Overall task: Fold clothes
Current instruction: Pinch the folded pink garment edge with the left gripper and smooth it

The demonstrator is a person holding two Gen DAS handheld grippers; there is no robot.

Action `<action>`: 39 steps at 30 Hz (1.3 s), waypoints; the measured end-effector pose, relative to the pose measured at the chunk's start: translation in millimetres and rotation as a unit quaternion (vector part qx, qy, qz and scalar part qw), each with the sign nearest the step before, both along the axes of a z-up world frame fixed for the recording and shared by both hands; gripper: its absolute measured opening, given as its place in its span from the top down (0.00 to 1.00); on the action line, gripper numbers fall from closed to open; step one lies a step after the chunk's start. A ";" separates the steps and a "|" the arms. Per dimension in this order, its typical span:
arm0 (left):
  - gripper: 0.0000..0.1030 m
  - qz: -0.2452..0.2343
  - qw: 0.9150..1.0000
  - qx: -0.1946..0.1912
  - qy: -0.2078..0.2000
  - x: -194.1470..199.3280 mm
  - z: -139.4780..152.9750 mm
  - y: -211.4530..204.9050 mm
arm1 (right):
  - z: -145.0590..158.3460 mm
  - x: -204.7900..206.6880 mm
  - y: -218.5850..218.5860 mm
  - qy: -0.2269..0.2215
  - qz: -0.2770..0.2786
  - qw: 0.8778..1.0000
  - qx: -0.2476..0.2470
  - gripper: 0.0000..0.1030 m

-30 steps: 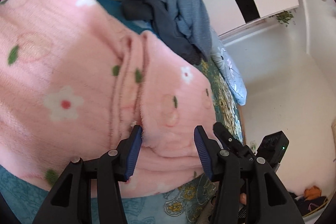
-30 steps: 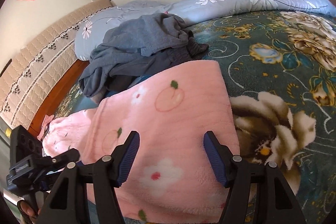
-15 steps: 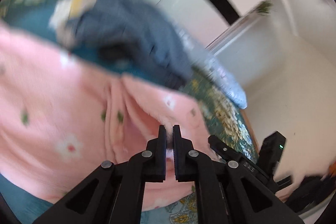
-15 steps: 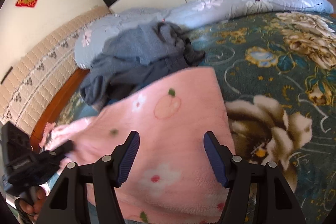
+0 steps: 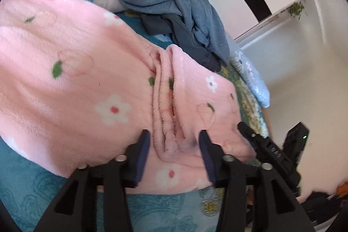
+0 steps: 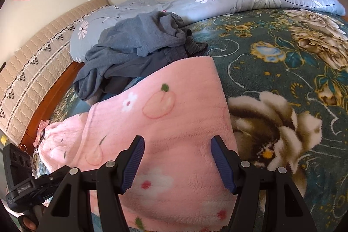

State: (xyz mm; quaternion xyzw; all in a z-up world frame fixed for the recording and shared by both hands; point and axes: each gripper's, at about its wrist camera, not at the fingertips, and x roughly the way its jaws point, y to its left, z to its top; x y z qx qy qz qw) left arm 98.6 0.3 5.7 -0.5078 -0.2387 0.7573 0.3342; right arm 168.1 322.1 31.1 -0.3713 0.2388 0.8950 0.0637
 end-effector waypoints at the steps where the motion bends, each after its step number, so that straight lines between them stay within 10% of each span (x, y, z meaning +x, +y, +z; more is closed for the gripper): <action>1: 0.50 0.004 1.000 0.008 -0.012 -2.1 -3.2 -1.3 | -0.1 0.0 0.1 -0.001 0.000 1.000 0.000 0.35; 12: 0.49 0.001 0.996 0.018 -0.082 -19.8 -10.3 39.2 | 3.5 3.4 -2.2 0.011 0.005 1.000 0.002 0.35; 14: 0.76 0.008 0.997 0.013 -0.072 -19.6 -10.0 39.2 | 7.0 5.4 -3.4 0.023 0.008 1.000 0.002 0.35; 16: 0.81 0.009 0.998 0.003 -0.064 -20.6 -9.4 39.4 | 10.5 7.5 -4.7 0.036 0.012 0.999 0.001 0.35; 27: 0.83 0.008 0.987 -0.024 0.158 -11.4 97.6 10.2 | 41.3 26.3 -28.3 0.141 0.058 0.987 0.044 0.35; 34: 0.81 0.058 0.994 -0.081 0.035 -22.5 5.9 -28.2 | 28.8 11.0 -30.5 0.098 0.084 0.991 0.017 0.35; 39: 0.79 0.068 0.995 -0.066 0.033 -23.1 3.2 -32.0 | 23.4 8.5 -39.0 0.091 0.117 0.989 0.012 0.50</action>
